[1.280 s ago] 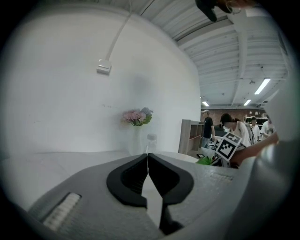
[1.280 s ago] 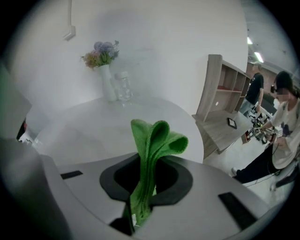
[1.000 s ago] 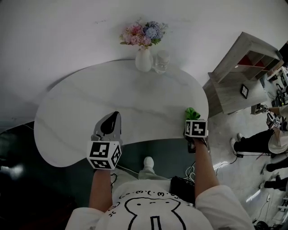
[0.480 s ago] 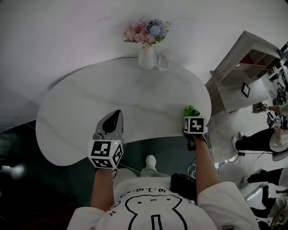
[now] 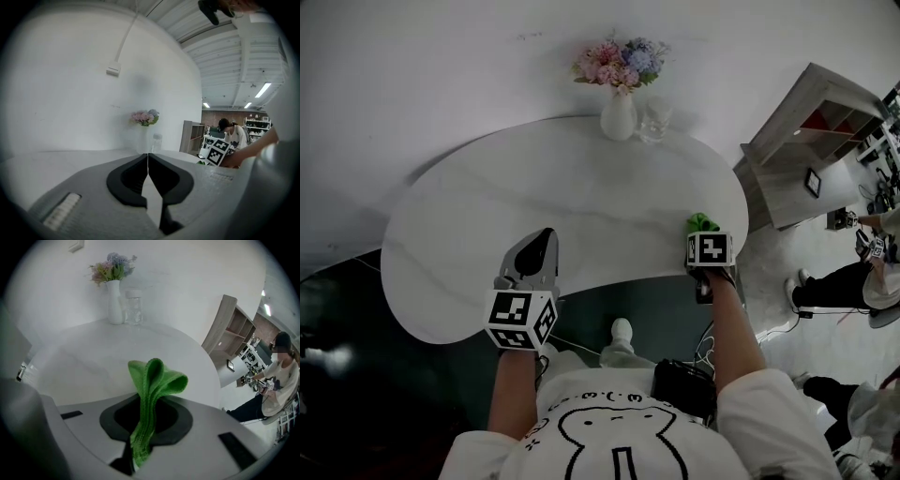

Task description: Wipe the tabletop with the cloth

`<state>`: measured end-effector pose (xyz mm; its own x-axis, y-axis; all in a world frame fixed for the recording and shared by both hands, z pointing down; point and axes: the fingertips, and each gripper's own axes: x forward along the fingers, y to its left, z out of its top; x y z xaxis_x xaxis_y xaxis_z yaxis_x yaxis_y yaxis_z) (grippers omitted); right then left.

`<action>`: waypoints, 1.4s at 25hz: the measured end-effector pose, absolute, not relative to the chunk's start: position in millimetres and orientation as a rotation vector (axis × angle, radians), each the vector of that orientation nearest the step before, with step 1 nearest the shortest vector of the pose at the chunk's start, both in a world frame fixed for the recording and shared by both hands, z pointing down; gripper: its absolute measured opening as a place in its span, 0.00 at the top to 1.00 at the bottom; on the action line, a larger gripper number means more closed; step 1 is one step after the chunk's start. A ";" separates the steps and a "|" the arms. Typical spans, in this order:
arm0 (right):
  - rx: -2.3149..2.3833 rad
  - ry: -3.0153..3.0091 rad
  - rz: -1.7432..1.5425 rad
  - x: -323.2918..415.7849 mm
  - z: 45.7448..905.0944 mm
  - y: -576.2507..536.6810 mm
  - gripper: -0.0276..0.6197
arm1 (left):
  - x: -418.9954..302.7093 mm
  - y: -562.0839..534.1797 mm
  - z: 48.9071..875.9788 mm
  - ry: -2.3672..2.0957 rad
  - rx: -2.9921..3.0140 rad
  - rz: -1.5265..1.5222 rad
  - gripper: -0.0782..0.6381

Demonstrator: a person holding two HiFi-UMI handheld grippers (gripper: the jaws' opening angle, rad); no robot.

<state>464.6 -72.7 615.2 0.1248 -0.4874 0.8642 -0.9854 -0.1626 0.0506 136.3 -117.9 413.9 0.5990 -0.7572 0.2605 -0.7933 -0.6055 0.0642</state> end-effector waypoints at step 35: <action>1.680 -1.517 1.075 317.0 612.7 -84.2 0.89 | 8.8 -100.1 401.3 -1.307 2.636 0.333 0.87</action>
<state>317.0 -84.2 612.7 0.0065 -0.4779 0.8784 -0.9871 -0.1435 -0.0708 8.8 -100.1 401.3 0.5883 -0.7595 0.2778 -0.7998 -0.5971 0.0611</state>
